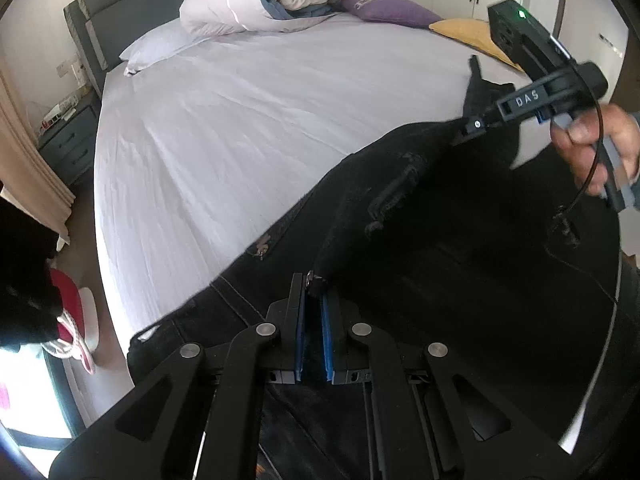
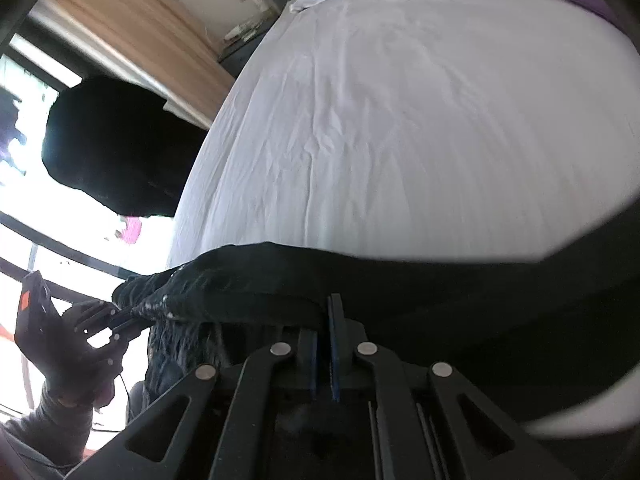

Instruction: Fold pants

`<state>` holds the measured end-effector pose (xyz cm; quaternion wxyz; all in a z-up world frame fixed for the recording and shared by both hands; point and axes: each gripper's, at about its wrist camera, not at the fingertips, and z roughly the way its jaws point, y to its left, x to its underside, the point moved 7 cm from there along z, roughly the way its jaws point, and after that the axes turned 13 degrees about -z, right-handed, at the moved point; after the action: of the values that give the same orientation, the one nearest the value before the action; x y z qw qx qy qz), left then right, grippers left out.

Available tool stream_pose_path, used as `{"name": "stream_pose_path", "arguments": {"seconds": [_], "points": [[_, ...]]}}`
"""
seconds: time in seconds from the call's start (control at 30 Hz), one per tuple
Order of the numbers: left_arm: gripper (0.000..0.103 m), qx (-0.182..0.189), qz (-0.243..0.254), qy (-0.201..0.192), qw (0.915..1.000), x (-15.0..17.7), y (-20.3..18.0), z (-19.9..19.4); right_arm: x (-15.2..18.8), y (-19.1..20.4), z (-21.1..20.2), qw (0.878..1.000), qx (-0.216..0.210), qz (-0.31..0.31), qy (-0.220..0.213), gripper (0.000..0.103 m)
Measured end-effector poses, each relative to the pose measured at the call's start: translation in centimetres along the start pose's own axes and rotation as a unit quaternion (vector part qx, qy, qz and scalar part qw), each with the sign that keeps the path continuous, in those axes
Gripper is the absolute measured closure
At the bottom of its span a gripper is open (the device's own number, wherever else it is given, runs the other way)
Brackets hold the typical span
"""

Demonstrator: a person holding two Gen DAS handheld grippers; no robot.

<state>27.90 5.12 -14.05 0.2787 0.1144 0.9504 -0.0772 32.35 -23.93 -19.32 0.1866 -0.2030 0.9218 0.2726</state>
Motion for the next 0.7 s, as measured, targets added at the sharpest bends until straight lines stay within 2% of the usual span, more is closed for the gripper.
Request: {"name": "stream_pose_path", "arguments": {"seconds": [0.3, 0.53, 0.7], "points": [[0.097, 0.0, 0.017, 0.011, 0.9998, 5.0, -4.2, -2.9, 6.1, 0.5, -2.4, 0.994, -0.047, 0.1, -0.009, 0.098], [0.097, -0.004, 0.068, 0.033, 0.9971, 10.1, -7.7, -3.6, 10.0, 1.5, -2.9, 0.996, -0.026, 0.08, 0.031, 0.098], [0.097, 0.0, 0.113, 0.048, 0.9924, 13.8, -10.1, -3.8, 11.8, 2.7, -3.3, 0.997, -0.001, 0.035, 0.062, 0.098]]}}
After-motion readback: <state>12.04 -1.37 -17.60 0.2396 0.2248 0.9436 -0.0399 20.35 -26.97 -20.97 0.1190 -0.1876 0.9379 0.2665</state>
